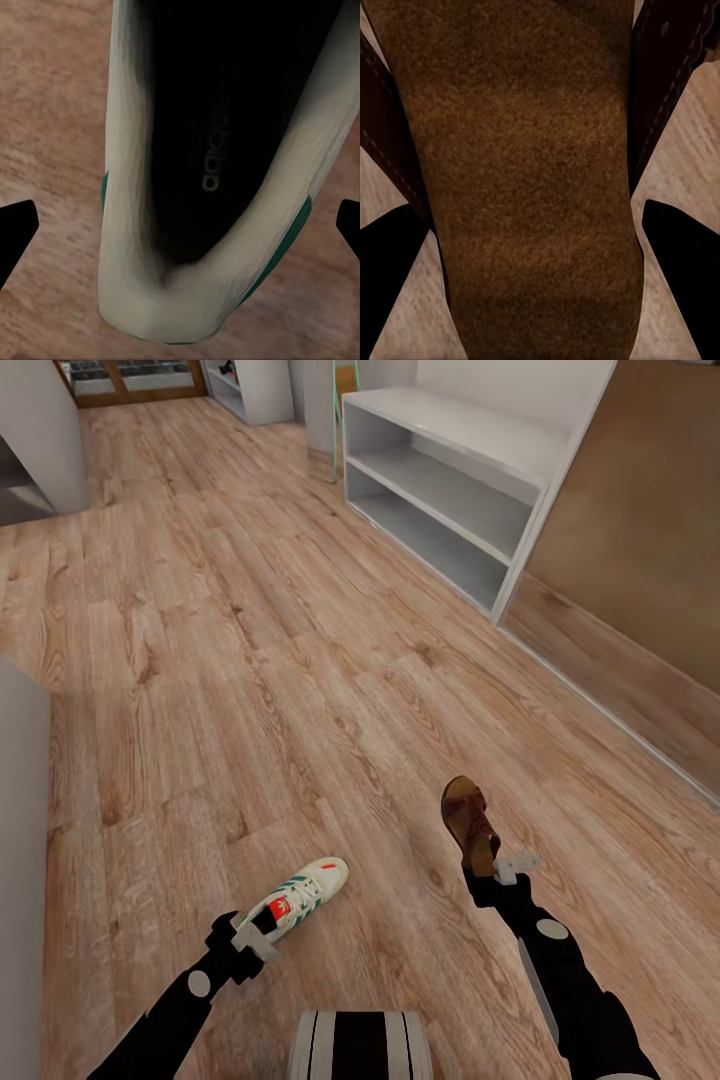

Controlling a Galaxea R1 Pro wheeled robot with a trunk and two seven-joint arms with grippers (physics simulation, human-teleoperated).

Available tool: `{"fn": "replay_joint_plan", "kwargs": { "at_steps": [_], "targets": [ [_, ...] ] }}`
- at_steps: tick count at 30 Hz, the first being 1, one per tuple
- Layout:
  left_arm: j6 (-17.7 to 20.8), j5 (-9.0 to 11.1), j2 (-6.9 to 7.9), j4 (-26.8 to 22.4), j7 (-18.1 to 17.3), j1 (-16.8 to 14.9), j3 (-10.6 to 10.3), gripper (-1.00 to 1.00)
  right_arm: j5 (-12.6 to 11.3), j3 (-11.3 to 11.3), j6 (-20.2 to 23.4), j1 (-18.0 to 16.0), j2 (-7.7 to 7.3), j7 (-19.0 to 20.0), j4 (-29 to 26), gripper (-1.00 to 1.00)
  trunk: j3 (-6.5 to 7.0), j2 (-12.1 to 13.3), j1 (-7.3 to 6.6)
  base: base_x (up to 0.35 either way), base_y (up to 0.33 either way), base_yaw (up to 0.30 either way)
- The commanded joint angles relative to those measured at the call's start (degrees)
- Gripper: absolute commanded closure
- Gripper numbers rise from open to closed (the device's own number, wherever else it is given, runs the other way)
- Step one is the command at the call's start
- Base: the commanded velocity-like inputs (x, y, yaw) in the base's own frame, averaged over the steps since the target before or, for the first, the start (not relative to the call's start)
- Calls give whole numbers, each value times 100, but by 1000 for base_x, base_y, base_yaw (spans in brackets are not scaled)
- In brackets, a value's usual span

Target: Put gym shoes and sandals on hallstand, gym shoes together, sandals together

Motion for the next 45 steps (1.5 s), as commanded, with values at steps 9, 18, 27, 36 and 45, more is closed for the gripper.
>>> {"fn": "replay_joint_plan", "kwargs": {
  "at_steps": [9,18,27,36,45],
  "targets": [
    [32,-40,-3,-20,-13,0,-5,-100,59,-14,27,-2,3,45,-11,100,-28,-1,-1,0,0,0],
    [31,-37,3,-25,-13,0,4,-100,59,-14,27,-3,3,45,-11,100,-171,-8,12,0,0,9],
    [31,-37,0,-30,-13,0,7,-100,59,-14,27,-3,3,45,-11,100,-211,-8,12,0,0,31],
    [31,-39,-14,-30,-13,0,0,-100,59,-14,27,-2,3,45,-11,100,-213,-8,12,11,0,1],
    [35,-45,-23,-30,4,0,-5,-100,59,-14,27,-1,3,45,-12,100,-213,-8,12,53,0,0]
  ]
}}
